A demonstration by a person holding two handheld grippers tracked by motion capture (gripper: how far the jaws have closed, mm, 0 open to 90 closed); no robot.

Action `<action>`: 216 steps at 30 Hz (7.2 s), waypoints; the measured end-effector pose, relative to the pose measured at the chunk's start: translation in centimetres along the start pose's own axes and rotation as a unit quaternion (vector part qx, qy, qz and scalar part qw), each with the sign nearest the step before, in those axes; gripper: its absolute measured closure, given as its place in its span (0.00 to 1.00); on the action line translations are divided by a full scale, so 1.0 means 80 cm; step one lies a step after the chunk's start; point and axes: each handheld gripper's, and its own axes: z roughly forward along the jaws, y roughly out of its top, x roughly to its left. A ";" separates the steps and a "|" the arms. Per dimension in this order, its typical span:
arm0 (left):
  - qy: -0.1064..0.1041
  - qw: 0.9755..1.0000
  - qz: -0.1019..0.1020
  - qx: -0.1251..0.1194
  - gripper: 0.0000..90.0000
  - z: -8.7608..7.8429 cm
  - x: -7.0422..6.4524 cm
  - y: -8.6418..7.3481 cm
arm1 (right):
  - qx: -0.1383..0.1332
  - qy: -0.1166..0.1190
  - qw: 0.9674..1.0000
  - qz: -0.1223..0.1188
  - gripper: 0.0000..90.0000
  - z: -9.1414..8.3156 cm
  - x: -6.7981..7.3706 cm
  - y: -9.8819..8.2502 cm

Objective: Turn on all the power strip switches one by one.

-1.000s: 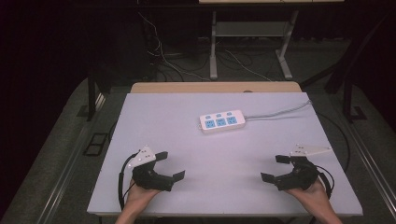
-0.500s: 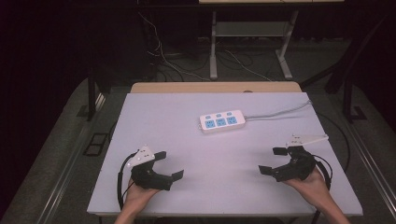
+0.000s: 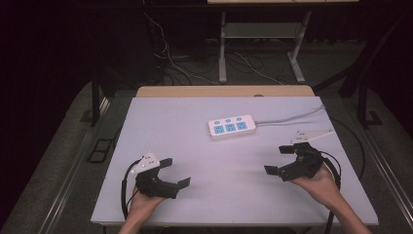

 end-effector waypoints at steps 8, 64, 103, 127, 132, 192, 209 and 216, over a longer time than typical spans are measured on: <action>0.000 1.000 -0.002 -0.003 0.00 -0.001 0.000 0.000 | 0.001 0.002 1.000 -0.012 0.01 0.006 0.001 0.027; -0.002 1.000 -0.010 -0.009 0.00 -0.004 0.004 -0.002 | 0.030 0.005 0.999 -0.020 0.01 0.096 -0.033 0.181; 0.000 0.999 -0.020 -0.025 0.00 -0.014 0.011 -0.002 | 0.047 -0.002 0.999 0.004 0.01 0.211 -0.061 0.205; -0.003 0.999 -0.025 -0.031 0.00 -0.015 0.013 -0.002 | 0.063 -0.008 0.998 0.014 0.78 0.239 -0.077 0.190; -0.003 0.999 -0.026 -0.032 0.00 -0.016 0.013 -0.002 | 0.066 0.000 0.998 0.017 0.95 0.245 -0.078 0.188; -0.004 0.999 -0.025 -0.032 0.00 -0.020 0.011 -0.004 | 0.068 0.009 0.998 -0.006 1.00 0.279 -0.085 0.164; -0.005 0.999 -0.031 -0.034 0.00 -0.018 0.014 -0.003 | 0.063 0.009 0.998 0.003 1.00 0.252 -0.087 0.177; -0.009 0.999 -0.027 -0.027 0.00 -0.012 0.012 -0.002 | 0.061 0.003 0.998 0.001 1.00 0.223 -0.097 0.190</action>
